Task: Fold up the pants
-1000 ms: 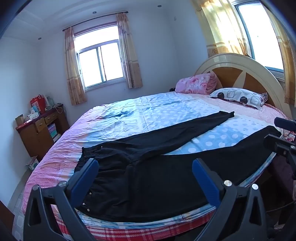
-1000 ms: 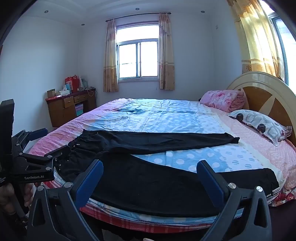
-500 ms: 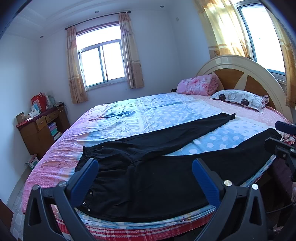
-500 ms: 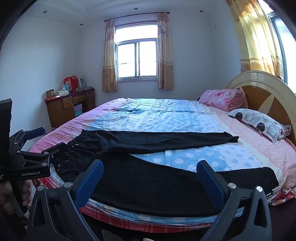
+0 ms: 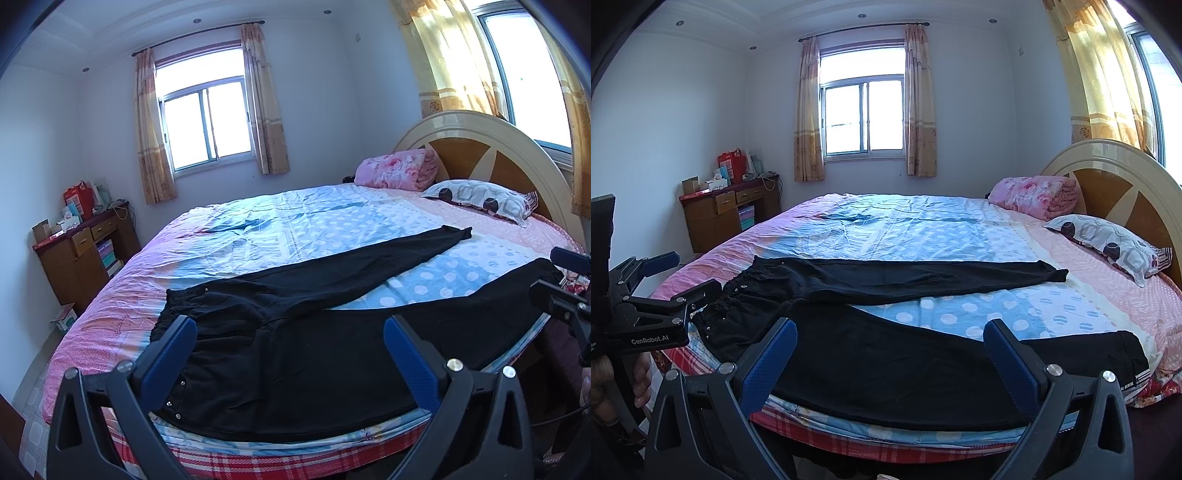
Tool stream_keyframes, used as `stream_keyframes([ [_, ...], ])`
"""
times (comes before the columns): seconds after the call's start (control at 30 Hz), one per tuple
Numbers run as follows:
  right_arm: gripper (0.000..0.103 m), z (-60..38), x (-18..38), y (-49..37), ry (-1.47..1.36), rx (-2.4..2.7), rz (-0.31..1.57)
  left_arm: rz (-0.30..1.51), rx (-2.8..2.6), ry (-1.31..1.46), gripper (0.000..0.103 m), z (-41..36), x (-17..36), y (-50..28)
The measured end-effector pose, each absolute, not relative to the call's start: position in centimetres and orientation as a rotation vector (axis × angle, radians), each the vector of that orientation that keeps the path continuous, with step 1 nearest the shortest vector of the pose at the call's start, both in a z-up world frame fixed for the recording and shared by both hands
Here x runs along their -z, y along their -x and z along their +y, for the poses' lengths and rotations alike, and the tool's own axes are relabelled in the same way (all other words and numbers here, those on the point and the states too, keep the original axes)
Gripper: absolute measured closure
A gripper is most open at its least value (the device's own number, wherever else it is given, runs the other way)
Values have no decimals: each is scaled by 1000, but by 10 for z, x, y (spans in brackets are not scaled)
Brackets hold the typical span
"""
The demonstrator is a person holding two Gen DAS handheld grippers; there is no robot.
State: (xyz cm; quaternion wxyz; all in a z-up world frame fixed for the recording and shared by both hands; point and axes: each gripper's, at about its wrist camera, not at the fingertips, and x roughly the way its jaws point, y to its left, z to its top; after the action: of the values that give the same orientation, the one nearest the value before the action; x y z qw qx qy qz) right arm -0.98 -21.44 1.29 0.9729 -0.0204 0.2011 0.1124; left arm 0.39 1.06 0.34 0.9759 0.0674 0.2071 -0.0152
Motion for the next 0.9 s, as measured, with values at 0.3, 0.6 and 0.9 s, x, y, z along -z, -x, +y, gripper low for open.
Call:
stream_keyframes([
  [0.3, 1, -214, -12, 11, 41, -228, 409, 418, 29, -134, 0, 12, -3, -5],
  [0.6, 1, -214, -12, 10, 43, -228, 411, 419, 32, -131, 0, 13, -4, -5],
  [0.9, 1, -213, -12, 10, 44, -228, 411, 418, 30, -131, 0, 13, -3, -5],
])
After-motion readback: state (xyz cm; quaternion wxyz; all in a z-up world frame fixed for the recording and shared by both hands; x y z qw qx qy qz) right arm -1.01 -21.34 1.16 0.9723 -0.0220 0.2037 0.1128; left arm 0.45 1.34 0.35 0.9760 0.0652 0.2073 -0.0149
